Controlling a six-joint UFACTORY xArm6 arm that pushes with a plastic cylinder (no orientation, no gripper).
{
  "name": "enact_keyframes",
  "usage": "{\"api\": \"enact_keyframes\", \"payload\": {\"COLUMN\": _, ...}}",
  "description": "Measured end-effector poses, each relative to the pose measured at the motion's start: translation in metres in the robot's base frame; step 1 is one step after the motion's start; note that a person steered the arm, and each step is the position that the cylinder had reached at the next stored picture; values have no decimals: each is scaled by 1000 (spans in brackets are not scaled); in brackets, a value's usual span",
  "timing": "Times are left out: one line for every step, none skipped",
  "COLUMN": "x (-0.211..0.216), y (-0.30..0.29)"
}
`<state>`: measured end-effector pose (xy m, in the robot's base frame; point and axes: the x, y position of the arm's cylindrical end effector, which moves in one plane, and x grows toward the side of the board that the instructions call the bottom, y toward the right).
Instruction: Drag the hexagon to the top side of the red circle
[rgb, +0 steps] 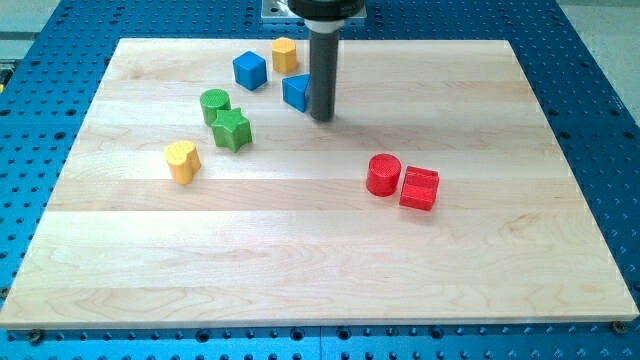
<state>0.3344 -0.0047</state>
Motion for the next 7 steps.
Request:
{"api": "enact_keyframes", "payload": {"x": -20, "y": -18}}
{"api": "enact_keyframes", "payload": {"x": -43, "y": -40}}
{"api": "enact_keyframes", "payload": {"x": -47, "y": -2}}
{"api": "enact_keyframes", "payload": {"x": -106, "y": 32}}
{"api": "enact_keyframes", "payload": {"x": -140, "y": 0}}
{"api": "enact_keyframes", "payload": {"x": -126, "y": -75}}
{"api": "enact_keyframes", "payload": {"x": -101, "y": -47}}
